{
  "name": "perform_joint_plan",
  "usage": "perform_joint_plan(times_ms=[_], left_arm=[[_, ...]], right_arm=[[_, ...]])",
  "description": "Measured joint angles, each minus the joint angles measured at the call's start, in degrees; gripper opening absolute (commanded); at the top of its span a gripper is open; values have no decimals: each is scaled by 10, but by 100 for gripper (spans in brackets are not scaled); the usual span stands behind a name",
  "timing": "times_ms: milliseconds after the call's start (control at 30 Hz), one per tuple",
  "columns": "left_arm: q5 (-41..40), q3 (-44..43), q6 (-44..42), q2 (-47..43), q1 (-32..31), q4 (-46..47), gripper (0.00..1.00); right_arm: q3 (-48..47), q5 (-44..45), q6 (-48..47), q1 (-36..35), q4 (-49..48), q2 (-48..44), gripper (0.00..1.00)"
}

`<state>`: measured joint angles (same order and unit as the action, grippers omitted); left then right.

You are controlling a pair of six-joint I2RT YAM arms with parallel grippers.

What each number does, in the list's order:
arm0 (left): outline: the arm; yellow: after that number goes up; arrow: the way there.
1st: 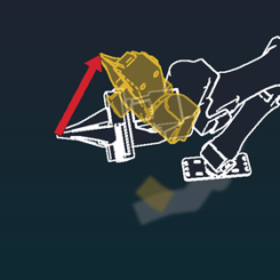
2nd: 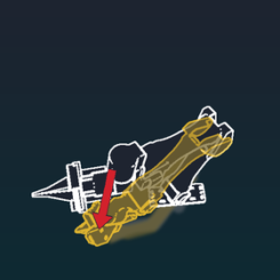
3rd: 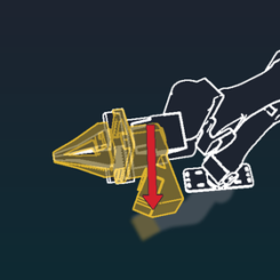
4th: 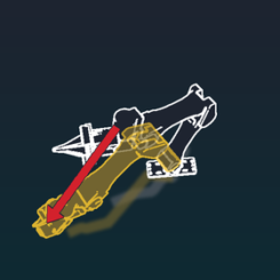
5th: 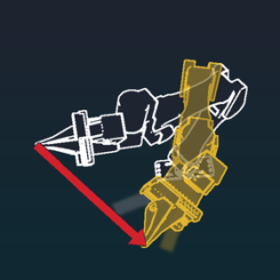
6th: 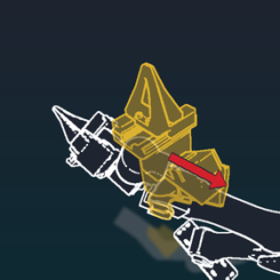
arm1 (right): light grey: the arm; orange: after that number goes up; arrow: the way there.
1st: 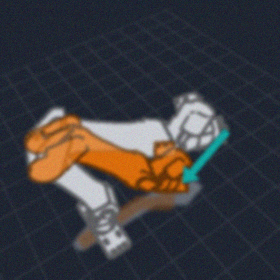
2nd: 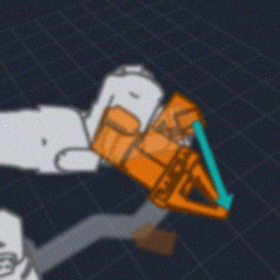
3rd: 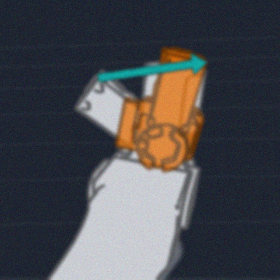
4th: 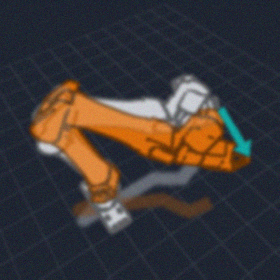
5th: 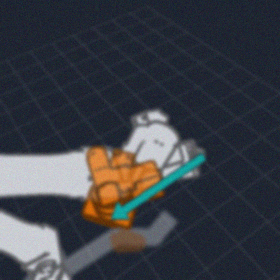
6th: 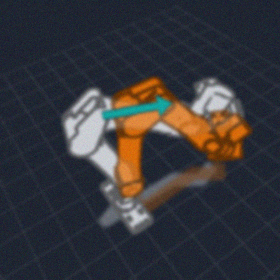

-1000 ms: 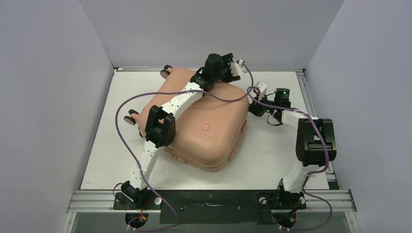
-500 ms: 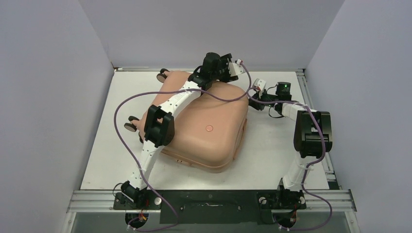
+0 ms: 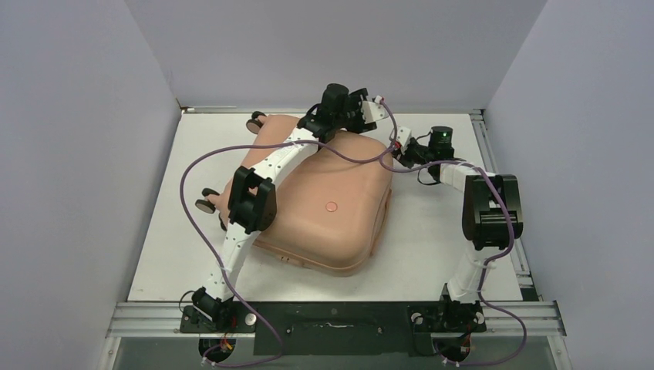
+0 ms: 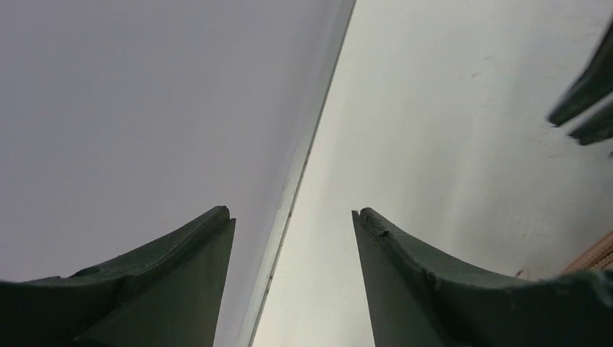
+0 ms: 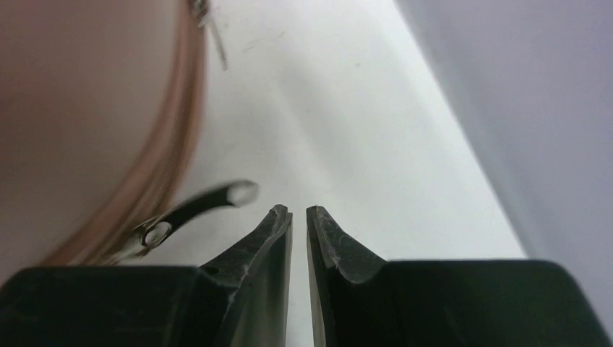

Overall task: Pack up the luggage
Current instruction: Zip the luggage at the center of the board.

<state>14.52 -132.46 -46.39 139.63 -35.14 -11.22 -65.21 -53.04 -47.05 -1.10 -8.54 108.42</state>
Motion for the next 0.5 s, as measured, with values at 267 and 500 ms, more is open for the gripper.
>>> perform_joint_plan(times_ms=[267, 500], left_arm=[[39, -1, 38, -3, -4, -80, 99], [-41, -67, 117, 1, 1, -151, 96]], right_arm=[[-3, 26, -21, -17, -65, 0, 24], [36, 34, 18, -4, -70, -29, 47]])
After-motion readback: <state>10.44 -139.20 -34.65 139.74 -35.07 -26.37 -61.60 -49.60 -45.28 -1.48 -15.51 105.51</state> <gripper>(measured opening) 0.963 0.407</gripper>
